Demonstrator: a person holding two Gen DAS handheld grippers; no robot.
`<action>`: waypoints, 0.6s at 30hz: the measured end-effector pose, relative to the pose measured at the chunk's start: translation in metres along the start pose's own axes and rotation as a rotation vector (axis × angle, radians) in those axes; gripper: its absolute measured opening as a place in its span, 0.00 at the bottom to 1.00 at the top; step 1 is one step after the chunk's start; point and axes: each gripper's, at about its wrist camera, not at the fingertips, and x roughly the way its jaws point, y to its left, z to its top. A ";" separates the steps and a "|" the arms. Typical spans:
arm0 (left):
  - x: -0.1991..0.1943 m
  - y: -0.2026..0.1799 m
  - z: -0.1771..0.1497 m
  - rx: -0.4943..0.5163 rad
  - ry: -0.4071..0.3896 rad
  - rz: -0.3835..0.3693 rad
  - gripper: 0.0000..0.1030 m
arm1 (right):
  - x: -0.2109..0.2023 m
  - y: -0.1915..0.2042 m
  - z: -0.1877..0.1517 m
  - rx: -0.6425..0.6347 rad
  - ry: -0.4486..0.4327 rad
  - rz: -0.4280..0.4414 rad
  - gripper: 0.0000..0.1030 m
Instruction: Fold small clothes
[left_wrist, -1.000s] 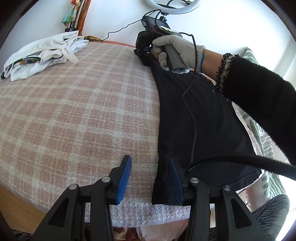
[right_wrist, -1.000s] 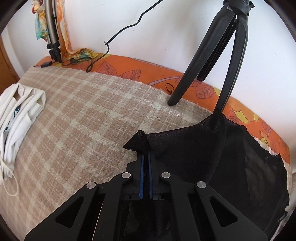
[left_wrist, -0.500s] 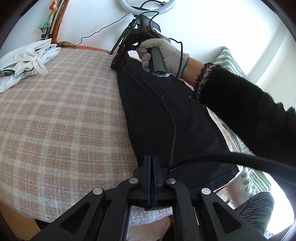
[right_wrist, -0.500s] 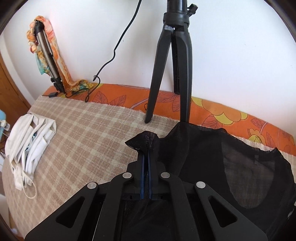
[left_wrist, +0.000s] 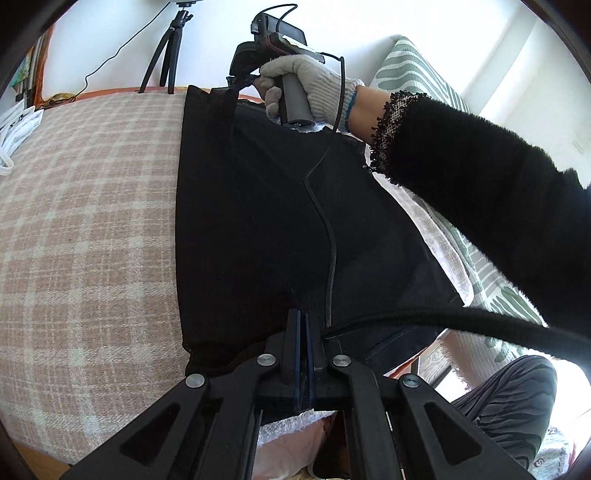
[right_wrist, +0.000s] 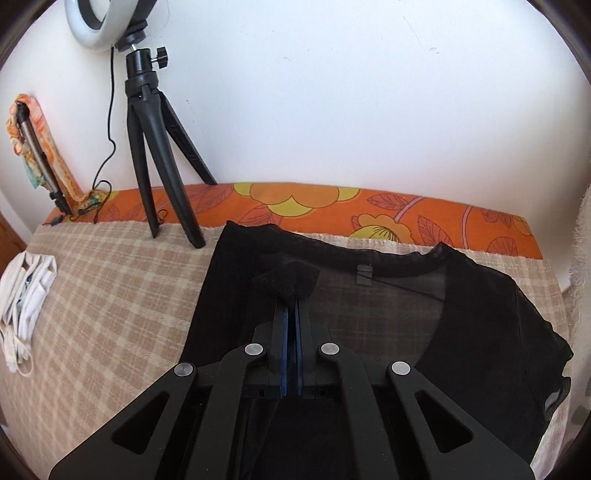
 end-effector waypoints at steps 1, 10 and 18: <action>0.001 -0.002 0.001 0.002 0.002 -0.003 0.00 | 0.000 -0.004 0.000 0.002 0.006 -0.005 0.02; -0.007 -0.014 -0.003 0.039 -0.011 0.019 0.33 | -0.022 -0.031 -0.001 0.013 0.005 -0.013 0.35; -0.047 -0.009 -0.029 0.062 -0.049 0.115 0.32 | -0.106 -0.066 -0.016 0.029 -0.069 0.037 0.38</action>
